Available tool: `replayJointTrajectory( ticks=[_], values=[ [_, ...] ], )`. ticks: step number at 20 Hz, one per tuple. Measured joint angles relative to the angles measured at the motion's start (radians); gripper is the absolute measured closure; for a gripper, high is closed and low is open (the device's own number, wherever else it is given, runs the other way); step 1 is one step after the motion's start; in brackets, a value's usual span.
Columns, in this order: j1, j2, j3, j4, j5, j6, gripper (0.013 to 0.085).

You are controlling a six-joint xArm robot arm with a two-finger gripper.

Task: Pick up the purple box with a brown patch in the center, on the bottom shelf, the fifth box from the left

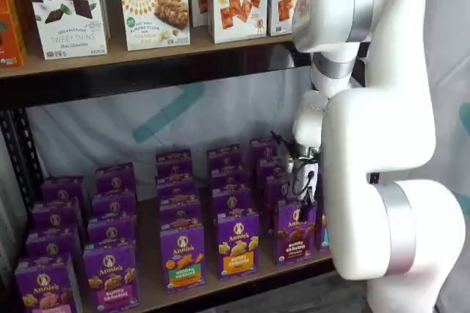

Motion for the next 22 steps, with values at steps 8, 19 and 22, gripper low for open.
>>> replayJointTrajectory(
  ticks=[8,19,22],
  values=[
    [0.02,0.077,-0.128,0.033,0.066,-0.004,0.013],
    [0.021,0.166,-0.202,-0.054,-0.011,0.073,0.013],
    [0.017,0.196,-0.231,-0.117,-0.012,0.126,0.013]
  ],
)
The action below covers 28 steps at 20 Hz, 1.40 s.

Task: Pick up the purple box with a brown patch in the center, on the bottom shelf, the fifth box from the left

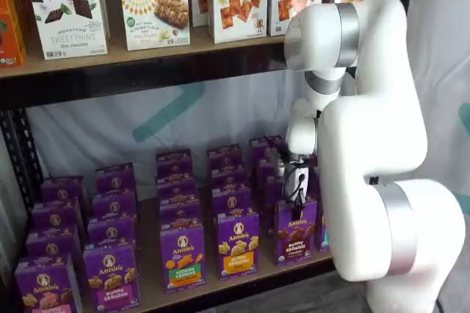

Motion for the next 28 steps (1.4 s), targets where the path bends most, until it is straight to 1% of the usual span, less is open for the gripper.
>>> replayJointTrajectory(
  ticks=[6,9,12,16,18,19,20,21,22,23,24,25,26,28],
  values=[
    [-0.001,0.063,-0.065,-0.123,0.01,0.11,0.013],
    [0.0,0.087,-0.088,-0.151,0.01,0.137,0.013],
    [0.0,0.101,-0.099,-0.157,0.002,0.143,0.013],
    [-0.001,0.111,-0.104,-0.15,-0.009,0.136,0.013],
    [-0.002,0.113,-0.106,-0.145,-0.009,0.129,0.021],
    [-0.002,0.114,-0.107,-0.143,-0.008,0.128,0.021],
    [-0.003,0.114,-0.108,-0.146,-0.008,0.129,0.025],
    [-0.003,0.114,-0.108,-0.149,-0.007,0.132,0.025],
    [-0.004,0.115,-0.109,-0.153,-0.006,0.135,0.029],
    [-0.005,0.115,-0.109,-0.157,-0.006,0.138,0.029],
    [-0.005,0.115,-0.109,-0.16,-0.005,0.14,0.033],
    [-0.005,0.115,-0.11,-0.161,-0.003,0.141,0.033],
    [-0.006,0.115,-0.11,-0.164,-0.001,0.144,0.037],
    [-0.006,0.115,-0.11,-0.17,-0.001,0.149,0.037]
  ],
)
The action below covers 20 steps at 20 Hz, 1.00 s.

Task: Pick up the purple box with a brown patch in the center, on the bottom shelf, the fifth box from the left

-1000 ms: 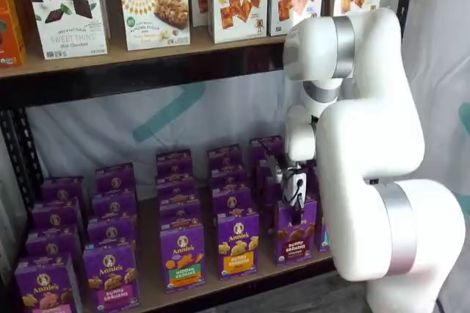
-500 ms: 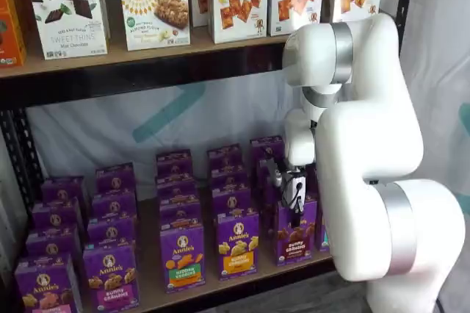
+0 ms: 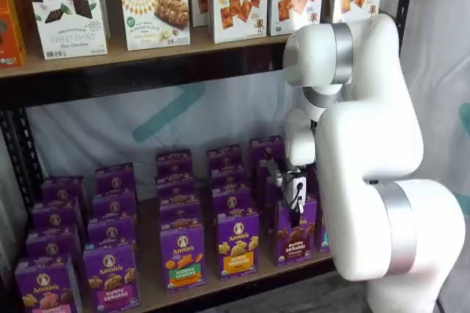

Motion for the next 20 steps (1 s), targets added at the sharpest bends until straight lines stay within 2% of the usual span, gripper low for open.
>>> replayJointTrajectory(
  ticks=[11,13,16,19,20],
  values=[
    [0.001,-0.002,0.003,-0.004,0.004,0.005,0.037],
    [0.002,-0.003,0.003,-0.005,0.007,0.007,0.045],
    [0.002,-0.005,0.005,-0.004,0.009,0.006,0.049],
    [0.002,-0.009,0.01,0.001,0.009,0.001,0.057],
    [0.001,-0.011,0.012,0.003,0.008,-0.001,0.057]
  ],
)
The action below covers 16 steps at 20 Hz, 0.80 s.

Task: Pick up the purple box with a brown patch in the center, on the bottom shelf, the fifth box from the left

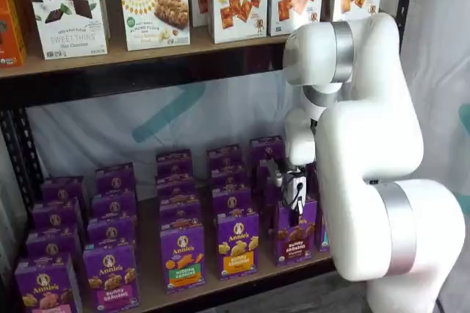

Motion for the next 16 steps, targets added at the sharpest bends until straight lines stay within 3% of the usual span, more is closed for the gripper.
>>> replayJointTrajectory(
  ticks=[13,14,16],
  values=[
    [-0.003,-0.026,0.039,0.011,-0.011,-0.013,0.057],
    [-0.003,-0.029,0.044,0.014,-0.01,-0.015,0.061],
    [-0.003,-0.034,0.055,0.012,-0.022,-0.014,0.061]
  ],
)
